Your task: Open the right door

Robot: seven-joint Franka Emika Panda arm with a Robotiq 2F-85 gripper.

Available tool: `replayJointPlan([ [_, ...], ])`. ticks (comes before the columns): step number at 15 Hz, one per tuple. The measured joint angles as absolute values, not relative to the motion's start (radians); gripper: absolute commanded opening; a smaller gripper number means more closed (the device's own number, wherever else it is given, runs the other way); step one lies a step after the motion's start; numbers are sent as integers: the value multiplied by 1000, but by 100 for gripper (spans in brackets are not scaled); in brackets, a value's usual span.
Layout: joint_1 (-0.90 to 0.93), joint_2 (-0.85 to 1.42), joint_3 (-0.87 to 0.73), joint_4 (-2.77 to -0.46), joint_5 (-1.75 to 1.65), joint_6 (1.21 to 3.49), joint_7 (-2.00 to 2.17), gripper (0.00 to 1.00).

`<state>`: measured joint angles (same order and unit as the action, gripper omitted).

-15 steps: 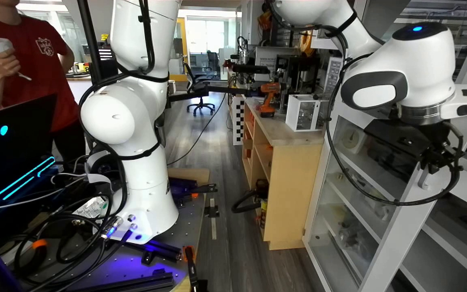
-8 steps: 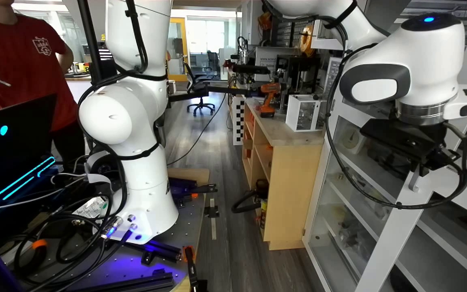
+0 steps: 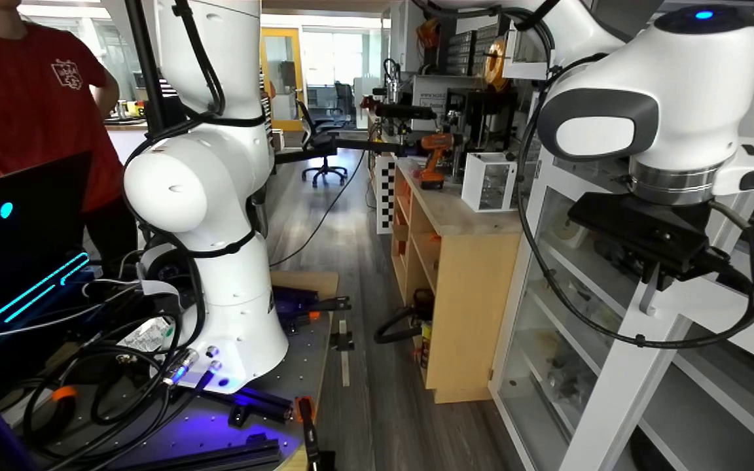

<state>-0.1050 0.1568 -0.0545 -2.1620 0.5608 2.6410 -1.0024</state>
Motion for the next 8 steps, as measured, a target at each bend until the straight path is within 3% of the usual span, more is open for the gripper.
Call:
replayJointPlan([
  [6,-123,95,-71,-2233,559,2616,-1047,5],
  [7,-123,85,-77,-2244,556,2612,-1050,41],
  [8,-123,76,-83,-2253,548,2605,-1051,42],
])
